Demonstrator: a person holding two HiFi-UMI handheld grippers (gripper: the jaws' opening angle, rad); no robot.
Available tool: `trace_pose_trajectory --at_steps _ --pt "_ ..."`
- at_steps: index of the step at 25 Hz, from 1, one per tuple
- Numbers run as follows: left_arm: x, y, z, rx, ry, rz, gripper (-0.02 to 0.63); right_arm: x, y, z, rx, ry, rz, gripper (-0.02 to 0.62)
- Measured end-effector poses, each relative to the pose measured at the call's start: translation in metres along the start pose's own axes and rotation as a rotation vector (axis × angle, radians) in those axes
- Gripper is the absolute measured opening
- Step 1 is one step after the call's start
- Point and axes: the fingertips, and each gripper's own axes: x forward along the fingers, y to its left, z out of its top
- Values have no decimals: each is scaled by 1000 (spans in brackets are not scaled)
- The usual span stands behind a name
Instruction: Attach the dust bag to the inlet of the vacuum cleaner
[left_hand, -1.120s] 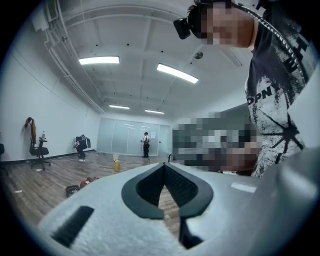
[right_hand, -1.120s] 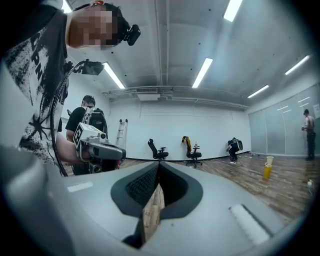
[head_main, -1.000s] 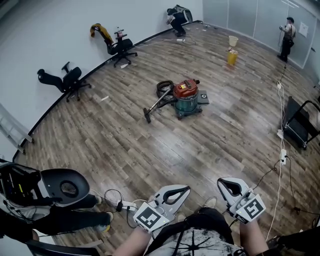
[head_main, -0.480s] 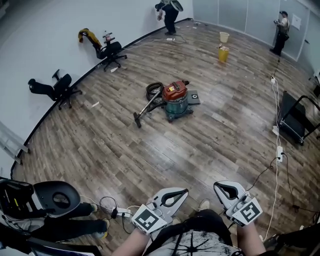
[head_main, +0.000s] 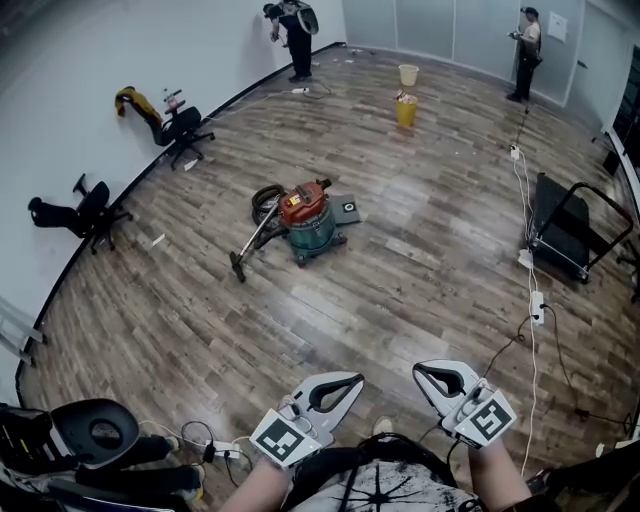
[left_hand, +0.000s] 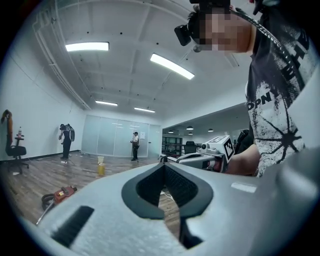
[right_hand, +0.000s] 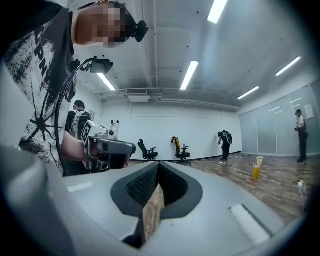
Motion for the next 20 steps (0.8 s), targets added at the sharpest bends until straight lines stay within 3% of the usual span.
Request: trace_pose_trajectory --at_steps 4,10,20 --pt "42 2 3 -15 -14 -2 0 -12 -33 6 -57 -43 9 5" --pt "88 -1 3 16 5 -53 -1 -41 -66 -6 -6 -47 -35 5" --pt "133 26 -3 26 10 -144 -2 -36 -112 -1 -26 -79 -118 5"
